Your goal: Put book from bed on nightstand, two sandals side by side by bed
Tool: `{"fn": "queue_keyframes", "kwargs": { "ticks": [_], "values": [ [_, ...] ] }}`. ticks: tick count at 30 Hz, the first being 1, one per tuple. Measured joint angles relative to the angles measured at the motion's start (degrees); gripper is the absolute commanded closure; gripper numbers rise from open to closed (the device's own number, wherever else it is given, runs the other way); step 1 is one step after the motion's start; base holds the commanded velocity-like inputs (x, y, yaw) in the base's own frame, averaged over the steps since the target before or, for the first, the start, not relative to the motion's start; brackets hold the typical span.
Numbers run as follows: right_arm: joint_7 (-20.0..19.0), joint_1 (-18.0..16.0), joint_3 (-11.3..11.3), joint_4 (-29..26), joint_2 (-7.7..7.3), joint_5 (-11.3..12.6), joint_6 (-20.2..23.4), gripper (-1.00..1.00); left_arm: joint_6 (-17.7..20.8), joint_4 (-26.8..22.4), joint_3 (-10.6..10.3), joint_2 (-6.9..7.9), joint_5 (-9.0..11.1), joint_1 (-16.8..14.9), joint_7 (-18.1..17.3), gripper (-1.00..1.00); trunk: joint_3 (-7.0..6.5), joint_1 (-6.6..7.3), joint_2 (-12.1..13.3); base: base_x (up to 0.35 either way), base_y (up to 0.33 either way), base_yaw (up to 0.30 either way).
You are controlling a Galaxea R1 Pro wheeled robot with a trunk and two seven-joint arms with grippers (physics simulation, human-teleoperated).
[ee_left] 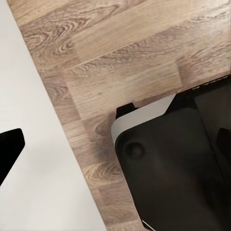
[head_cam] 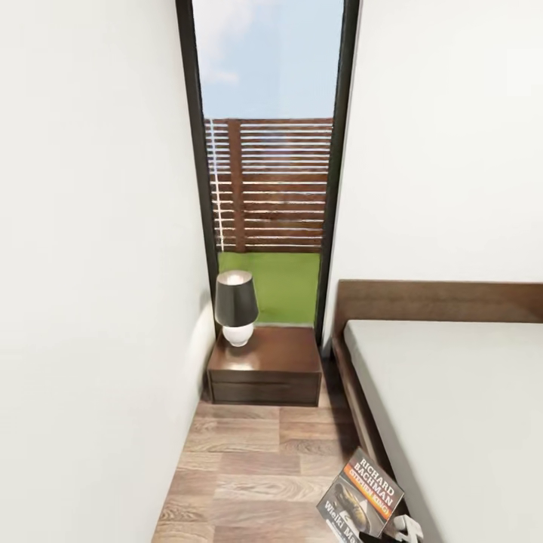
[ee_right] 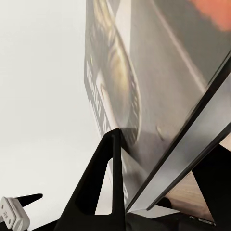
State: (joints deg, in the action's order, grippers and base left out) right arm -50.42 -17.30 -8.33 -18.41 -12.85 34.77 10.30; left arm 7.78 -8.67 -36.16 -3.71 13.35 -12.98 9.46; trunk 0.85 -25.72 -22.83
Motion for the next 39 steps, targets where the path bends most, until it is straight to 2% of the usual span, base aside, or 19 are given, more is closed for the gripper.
{"fn": "queue_keyframes", "kwargs": {
  "ticks": [10,20,39],
  "values": [
    [0.0,0.0,0.0,0.1,-0.10,0.0,0.1,1.00,0.0,0.0,-0.1,-0.19,0.0,0.0,0.0,-1.00,0.00,0.00,0.0,0.339,0.000,-0.027],
    [0.0,0.0,0.0,0.1,0.04,0.0,0.1,1.00,0.1,0.0,-1.8,-0.34,0.0,0.0,0.0,-1.00,0.10,0.00,0.0,0.339,0.000,-0.123],
    [0.0,0.0,0.0,0.1,0.08,0.0,0.1,1.00,0.1,0.0,-2.0,-0.38,0.1,0.0,0.0,-1.00,0.12,0.00,0.0,0.339,0.000,-0.008]
  ]
}}
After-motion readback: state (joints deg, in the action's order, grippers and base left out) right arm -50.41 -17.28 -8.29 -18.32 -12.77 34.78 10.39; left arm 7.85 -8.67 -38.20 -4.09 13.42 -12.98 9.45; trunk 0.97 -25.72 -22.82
